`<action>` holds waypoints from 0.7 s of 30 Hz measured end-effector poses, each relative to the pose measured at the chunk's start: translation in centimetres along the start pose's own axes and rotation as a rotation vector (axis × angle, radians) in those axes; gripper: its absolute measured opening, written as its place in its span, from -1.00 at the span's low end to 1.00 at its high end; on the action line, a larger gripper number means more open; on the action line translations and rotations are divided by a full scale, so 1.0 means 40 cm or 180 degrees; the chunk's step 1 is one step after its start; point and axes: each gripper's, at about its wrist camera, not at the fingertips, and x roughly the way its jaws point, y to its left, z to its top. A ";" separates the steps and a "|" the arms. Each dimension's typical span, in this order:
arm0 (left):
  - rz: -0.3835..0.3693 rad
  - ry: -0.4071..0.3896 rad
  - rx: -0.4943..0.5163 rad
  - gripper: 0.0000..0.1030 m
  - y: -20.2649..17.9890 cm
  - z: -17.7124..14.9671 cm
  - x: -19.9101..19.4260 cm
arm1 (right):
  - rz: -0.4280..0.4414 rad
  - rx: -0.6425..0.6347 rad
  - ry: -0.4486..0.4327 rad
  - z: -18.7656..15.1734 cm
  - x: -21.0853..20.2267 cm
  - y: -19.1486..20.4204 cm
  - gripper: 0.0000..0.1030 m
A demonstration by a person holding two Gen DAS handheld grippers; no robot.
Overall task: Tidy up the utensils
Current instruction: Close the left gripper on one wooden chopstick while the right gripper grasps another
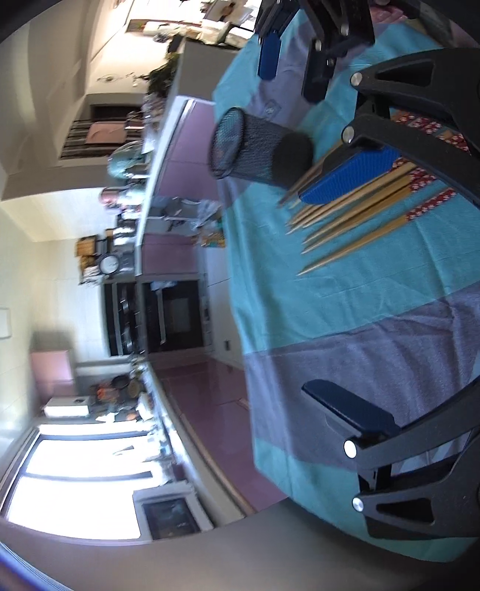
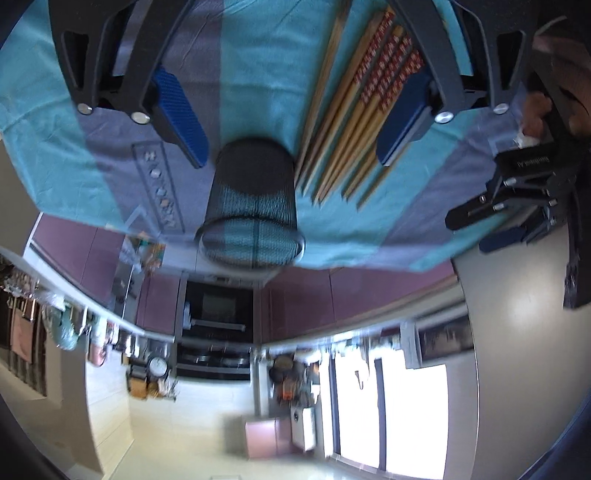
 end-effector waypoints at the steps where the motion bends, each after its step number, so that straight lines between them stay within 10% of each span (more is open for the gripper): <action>1: -0.0047 0.0092 0.0021 0.68 -0.002 -0.007 0.019 | 0.0009 0.0019 0.0100 -0.005 0.018 0.000 0.48; 11: -0.0343 0.0758 0.0181 0.06 -0.055 -0.071 0.166 | 0.0120 0.0201 0.0660 -0.026 0.118 -0.005 -0.22; 21: -0.0560 0.1147 0.0077 -0.32 -0.071 -0.090 0.260 | 0.0137 0.0202 0.0697 -0.005 0.157 0.003 -0.37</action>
